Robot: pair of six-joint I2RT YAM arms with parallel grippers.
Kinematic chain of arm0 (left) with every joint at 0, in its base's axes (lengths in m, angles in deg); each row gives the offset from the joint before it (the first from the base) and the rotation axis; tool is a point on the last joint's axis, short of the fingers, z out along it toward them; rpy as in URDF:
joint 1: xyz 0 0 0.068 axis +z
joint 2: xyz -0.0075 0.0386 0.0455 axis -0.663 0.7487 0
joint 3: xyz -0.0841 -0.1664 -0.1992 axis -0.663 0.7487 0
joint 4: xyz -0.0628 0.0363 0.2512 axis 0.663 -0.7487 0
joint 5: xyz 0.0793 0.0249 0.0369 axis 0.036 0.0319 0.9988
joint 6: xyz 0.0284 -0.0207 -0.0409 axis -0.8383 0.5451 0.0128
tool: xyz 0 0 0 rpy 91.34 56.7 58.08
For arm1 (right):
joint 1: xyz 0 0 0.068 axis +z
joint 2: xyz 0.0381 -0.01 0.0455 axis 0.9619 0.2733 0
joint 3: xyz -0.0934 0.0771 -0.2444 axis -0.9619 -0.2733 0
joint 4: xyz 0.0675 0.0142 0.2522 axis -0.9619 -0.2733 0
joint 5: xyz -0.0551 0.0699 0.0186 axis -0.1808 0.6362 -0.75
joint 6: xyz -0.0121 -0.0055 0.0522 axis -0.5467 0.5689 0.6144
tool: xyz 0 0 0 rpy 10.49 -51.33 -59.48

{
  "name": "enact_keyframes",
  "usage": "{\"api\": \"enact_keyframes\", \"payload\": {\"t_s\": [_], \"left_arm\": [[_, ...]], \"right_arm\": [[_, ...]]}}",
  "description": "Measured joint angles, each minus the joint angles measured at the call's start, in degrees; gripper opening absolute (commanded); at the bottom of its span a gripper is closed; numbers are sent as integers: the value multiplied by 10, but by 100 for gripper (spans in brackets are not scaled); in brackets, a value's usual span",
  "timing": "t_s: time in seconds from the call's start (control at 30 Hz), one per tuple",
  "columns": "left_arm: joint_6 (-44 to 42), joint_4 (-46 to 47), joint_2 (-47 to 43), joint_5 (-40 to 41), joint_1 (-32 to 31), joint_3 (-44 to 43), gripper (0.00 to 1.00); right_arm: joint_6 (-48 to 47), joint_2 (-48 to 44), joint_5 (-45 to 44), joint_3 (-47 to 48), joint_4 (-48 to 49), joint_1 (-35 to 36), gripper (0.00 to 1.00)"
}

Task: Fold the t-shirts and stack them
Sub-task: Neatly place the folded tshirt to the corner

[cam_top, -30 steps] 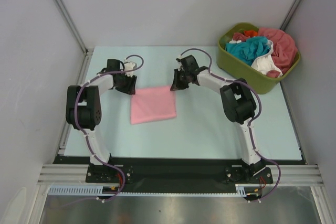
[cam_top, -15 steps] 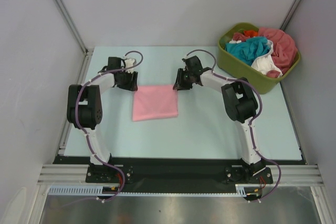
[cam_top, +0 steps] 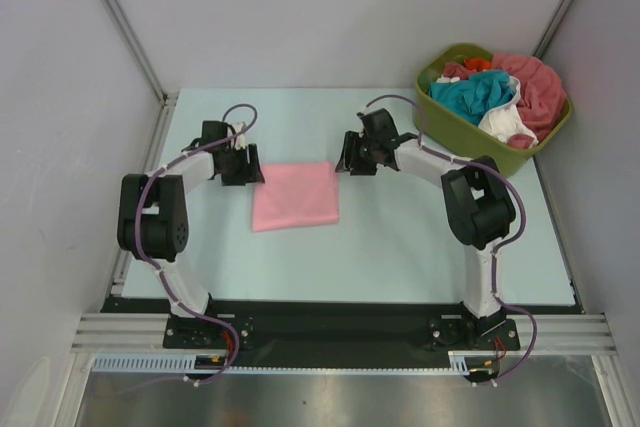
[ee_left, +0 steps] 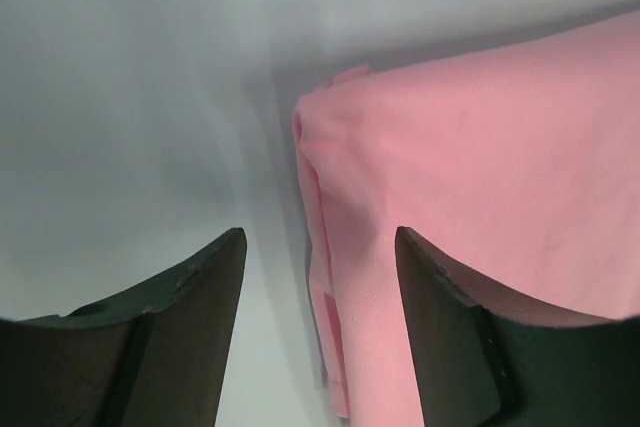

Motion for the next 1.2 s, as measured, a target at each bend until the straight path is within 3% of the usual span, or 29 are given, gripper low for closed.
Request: {"api": "enact_keyframes", "payload": {"t_s": [0.13, 0.4, 0.6, 0.9, 1.03, 1.2], "left_arm": [[41, -5, 0, 2, 0, 33, 63], [82, 30, 14, -34, -11, 38, 40], [93, 43, 30, -67, -15, 38, 2], [26, -49, 65, -83, -4, -43, 0], [-49, -107, 79, -78, 25, -85, 0], [-183, -169, 68, -42, 77, -78, 0]], "right_arm": [[-1, -17, -4, -20, -1, 0, 54], [-5, -41, -18, -31, -5, -2, 54], [-7, -61, -32, -45, -8, -9, 54], [-18, -88, -50, -62, -10, -26, 54], [-24, -97, -59, -69, -14, -35, 54], [-33, -117, -73, -82, -21, -41, 54]]}}
